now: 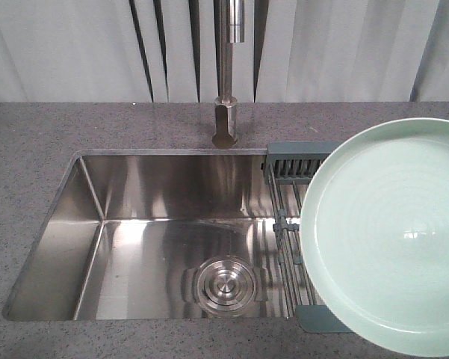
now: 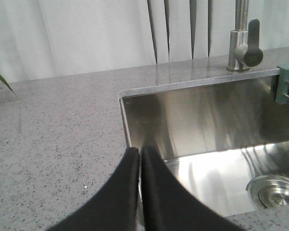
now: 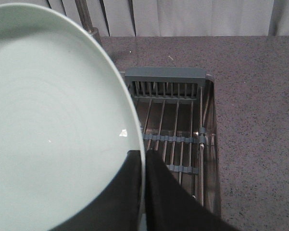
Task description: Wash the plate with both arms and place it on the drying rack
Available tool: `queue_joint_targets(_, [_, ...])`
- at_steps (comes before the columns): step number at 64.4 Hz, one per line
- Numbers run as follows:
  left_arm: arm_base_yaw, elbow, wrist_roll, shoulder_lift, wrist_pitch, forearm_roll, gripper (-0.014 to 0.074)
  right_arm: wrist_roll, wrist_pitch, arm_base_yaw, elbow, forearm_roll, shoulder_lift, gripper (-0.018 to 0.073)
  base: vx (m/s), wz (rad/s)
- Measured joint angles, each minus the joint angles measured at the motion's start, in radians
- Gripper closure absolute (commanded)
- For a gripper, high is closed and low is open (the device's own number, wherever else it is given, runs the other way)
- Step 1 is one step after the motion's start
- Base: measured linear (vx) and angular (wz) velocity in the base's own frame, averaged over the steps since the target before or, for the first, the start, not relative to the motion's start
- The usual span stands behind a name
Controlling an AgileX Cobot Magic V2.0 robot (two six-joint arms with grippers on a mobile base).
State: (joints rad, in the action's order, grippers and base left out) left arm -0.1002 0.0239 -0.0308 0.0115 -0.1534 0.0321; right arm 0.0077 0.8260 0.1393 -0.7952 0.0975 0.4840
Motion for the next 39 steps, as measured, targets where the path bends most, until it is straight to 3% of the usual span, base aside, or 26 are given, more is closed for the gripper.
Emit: queue_joint_targets(39, [0.0, 0.0, 0.0, 0.0, 0.0, 0.0, 0.0593, 0.0, 0.0, 0.0, 0.0, 0.0, 0.0, 0.0563, 0.01, -0.01])
